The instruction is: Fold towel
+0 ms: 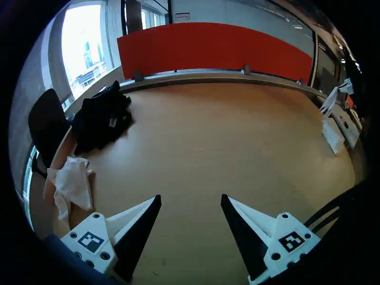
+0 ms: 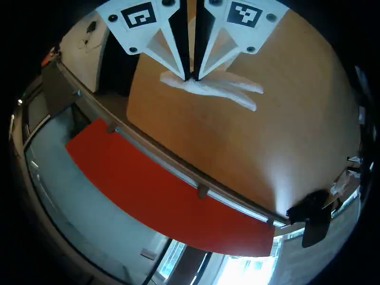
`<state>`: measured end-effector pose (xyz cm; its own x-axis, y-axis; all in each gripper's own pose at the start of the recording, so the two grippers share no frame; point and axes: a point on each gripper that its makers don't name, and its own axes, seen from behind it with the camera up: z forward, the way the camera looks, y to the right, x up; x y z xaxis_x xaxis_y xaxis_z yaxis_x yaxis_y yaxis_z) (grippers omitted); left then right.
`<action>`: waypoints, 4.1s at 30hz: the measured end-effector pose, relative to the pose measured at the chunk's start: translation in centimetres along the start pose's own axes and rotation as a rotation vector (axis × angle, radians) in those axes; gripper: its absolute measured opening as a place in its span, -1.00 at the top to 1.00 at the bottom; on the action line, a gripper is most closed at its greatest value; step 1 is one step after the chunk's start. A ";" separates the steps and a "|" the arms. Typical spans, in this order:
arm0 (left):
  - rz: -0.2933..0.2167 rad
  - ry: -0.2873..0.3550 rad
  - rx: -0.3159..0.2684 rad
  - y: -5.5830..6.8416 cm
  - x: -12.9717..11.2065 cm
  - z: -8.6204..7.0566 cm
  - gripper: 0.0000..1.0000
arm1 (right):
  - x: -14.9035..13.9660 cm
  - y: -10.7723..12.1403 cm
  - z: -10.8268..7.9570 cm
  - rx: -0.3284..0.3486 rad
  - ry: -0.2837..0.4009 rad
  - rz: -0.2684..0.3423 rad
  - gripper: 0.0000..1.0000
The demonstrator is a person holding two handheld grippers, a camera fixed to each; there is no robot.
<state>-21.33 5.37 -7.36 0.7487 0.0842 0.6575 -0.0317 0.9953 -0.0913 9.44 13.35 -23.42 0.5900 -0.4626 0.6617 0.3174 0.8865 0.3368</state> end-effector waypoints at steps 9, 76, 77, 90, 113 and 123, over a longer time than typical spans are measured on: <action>0.011 0.006 -0.007 0.2 0.4 0.0 -0.87 | -5.9 0.6 -1.9 -0.022 -0.075 0.053 0.90; 0.013 -0.002 0.006 -1.1 -0.6 -0.6 -0.87 | -14.7 -0.6 -2.9 -0.132 -0.251 0.260 -1.00; 0.013 -0.002 0.006 -1.1 -0.5 -0.7 -0.87 | -14.7 -0.6 -2.9 -0.132 -0.249 0.260 -1.00; 0.007 0.007 0.008 -1.3 -0.2 -0.8 -0.87 | -14.2 -0.3 -3.2 -0.135 -0.205 0.312 -1.00; 0.002 0.031 0.009 -1.5 1.3 -0.9 -0.87 | -15.5 2.7 -3.2 -0.193 -0.131 0.565 -1.00; -0.010 0.056 0.014 -1.9 2.7 -1.2 -0.87 | -11.3 3.3 -3.1 -0.275 0.052 0.572 -1.00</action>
<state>-18.44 3.68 -6.27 0.7850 0.0716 0.6154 -0.0330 0.9967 -0.0739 6.12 21.51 -31.89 0.7555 0.0775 0.6506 0.1160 0.9615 -0.2493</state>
